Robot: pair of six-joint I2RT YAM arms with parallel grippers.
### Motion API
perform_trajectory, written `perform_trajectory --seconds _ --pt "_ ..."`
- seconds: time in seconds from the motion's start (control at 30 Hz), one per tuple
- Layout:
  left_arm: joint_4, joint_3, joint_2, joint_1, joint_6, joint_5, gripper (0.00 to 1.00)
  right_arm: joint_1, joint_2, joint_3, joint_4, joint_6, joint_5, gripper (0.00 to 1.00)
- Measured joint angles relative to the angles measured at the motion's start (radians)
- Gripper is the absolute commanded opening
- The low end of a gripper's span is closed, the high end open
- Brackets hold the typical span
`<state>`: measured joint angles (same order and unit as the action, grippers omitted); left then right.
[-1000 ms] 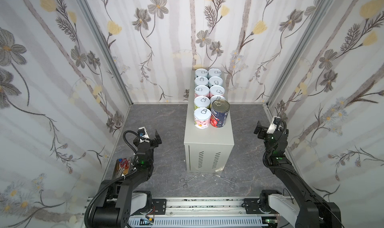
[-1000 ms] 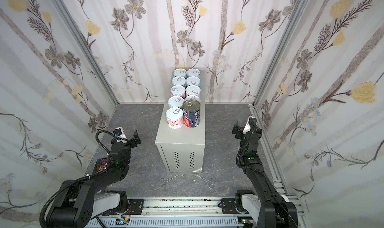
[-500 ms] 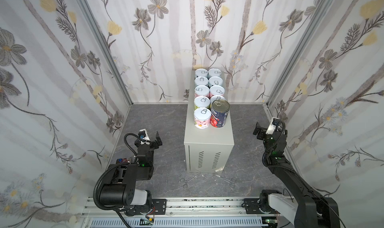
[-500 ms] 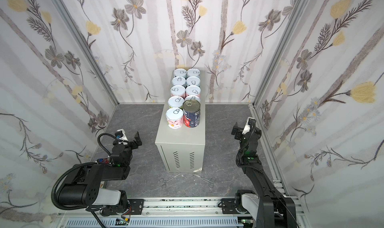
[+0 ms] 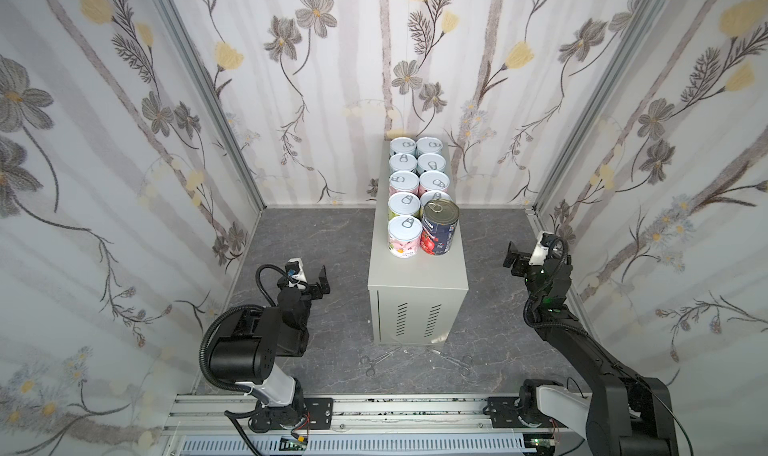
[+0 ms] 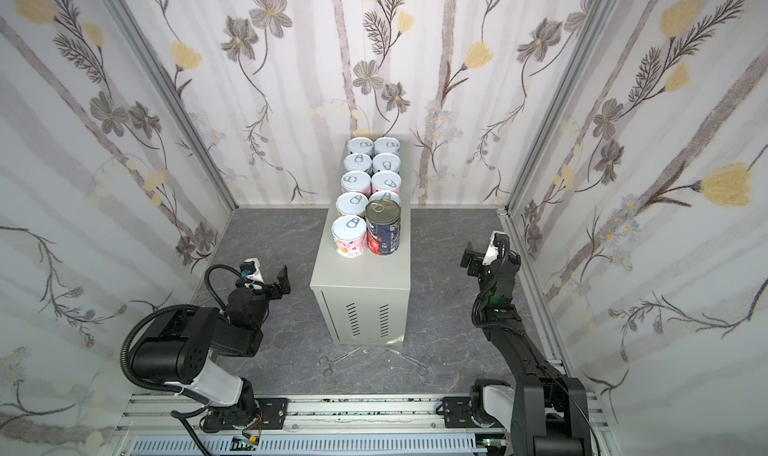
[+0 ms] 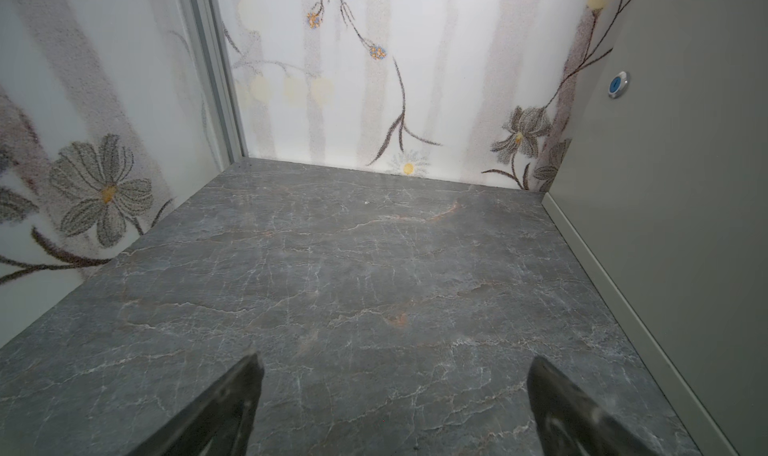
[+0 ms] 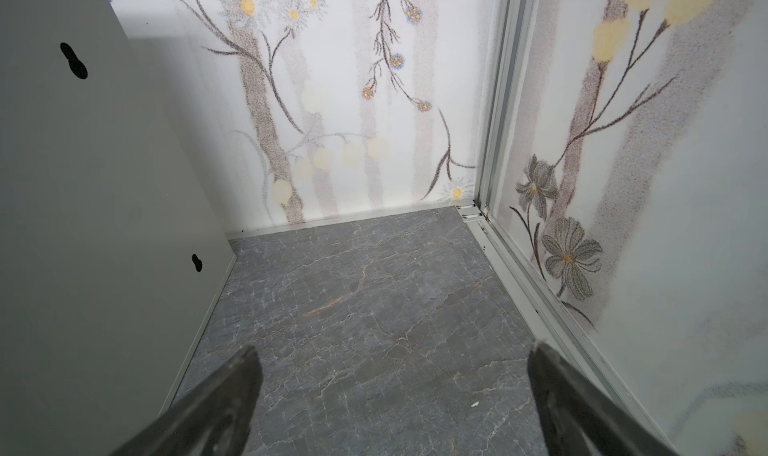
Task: Place and organize the canned foods onto the counter
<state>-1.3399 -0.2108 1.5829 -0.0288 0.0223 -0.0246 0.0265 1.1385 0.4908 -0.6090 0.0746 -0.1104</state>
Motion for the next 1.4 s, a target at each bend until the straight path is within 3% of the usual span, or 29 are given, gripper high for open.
perform_trajectory --seconds 0.53,0.83,1.4 --pt "0.028 -0.031 0.000 0.002 0.011 -0.054 1.00 0.002 0.188 -0.072 -0.169 0.003 0.058 1.00" --pt "0.028 -0.031 0.000 0.002 0.011 -0.055 1.00 0.002 0.214 -0.164 -0.260 -0.009 0.118 1.00" --pt "0.028 -0.031 0.000 0.002 0.011 -0.058 1.00 0.002 0.368 -0.298 -0.603 -0.009 0.142 1.00"
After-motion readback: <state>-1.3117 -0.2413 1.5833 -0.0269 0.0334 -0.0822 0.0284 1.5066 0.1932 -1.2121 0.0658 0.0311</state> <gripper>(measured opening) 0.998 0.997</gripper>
